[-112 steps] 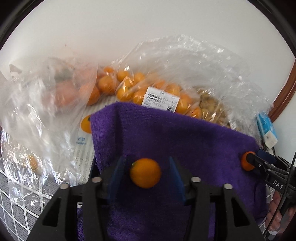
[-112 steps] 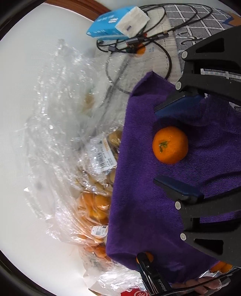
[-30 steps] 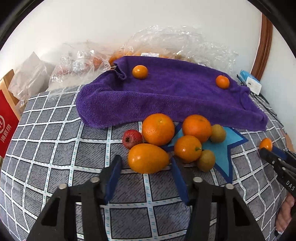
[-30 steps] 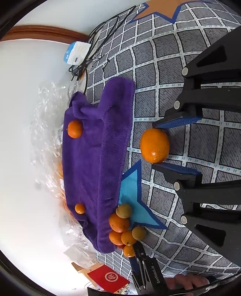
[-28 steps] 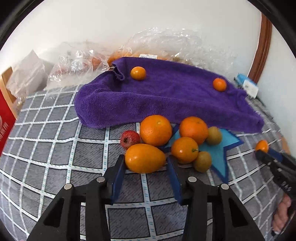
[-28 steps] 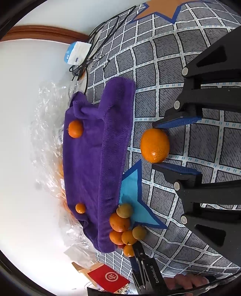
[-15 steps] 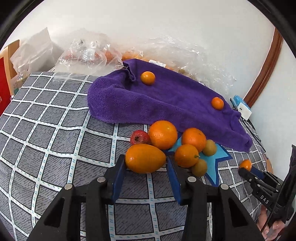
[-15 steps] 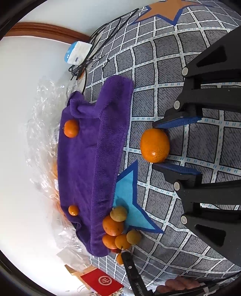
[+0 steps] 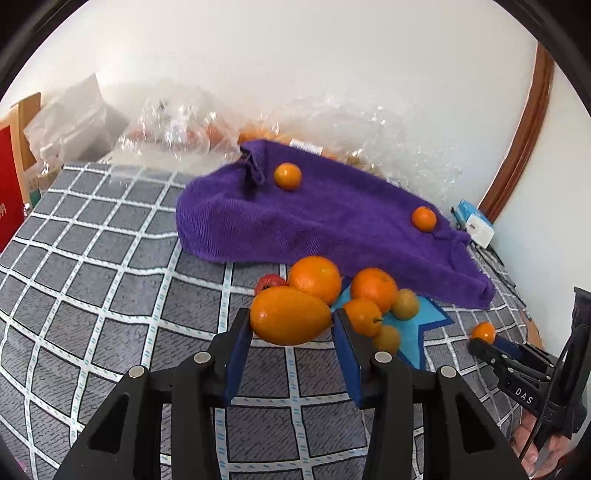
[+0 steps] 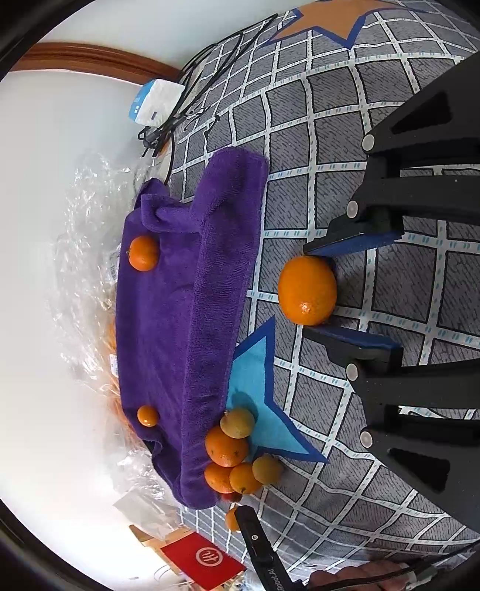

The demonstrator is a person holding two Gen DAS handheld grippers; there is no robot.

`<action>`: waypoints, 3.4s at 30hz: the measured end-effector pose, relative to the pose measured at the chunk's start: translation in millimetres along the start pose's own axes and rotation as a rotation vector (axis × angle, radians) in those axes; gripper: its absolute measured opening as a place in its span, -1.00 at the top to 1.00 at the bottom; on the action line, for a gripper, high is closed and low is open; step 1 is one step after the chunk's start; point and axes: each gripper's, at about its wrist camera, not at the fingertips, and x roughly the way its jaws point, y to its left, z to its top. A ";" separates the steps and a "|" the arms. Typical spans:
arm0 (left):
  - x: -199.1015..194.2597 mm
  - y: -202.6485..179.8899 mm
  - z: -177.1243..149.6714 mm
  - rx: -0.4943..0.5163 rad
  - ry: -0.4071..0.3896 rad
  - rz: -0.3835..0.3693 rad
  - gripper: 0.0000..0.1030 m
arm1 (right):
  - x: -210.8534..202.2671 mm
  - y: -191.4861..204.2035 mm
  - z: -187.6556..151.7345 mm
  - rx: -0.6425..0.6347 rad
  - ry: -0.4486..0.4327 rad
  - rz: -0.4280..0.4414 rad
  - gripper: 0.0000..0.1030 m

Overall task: Organize fruits
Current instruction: 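Lift both held fruits and carry them over the purple towel, then lower both fruits onto the towel and open both grippers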

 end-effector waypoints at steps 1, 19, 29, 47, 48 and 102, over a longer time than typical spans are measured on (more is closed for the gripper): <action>-1.7 -0.1 0.4 -0.002 -0.007 -0.001 0.19 | -0.5 -1.3 -0.2 0.005 -0.003 0.007 0.28; -34.3 -12.5 2.3 0.061 -0.168 -0.038 0.19 | -17.6 -13.2 -3.0 0.076 -0.100 0.044 0.28; -73.5 6.5 45.1 -0.002 -0.243 0.012 0.19 | -61.6 -8.3 31.2 0.040 -0.187 0.035 0.28; -14.5 -10.7 145.9 -0.059 -0.287 0.008 0.19 | -36.3 -22.9 155.2 0.094 -0.287 0.022 0.28; -7.3 -11.8 146.7 -0.061 -0.280 0.003 0.19 | -29.4 -23.2 158.1 0.096 -0.280 0.024 0.28; 107.8 -12.1 108.5 0.095 0.026 0.140 0.17 | 82.4 -23.3 125.4 0.090 -0.043 -0.034 -0.04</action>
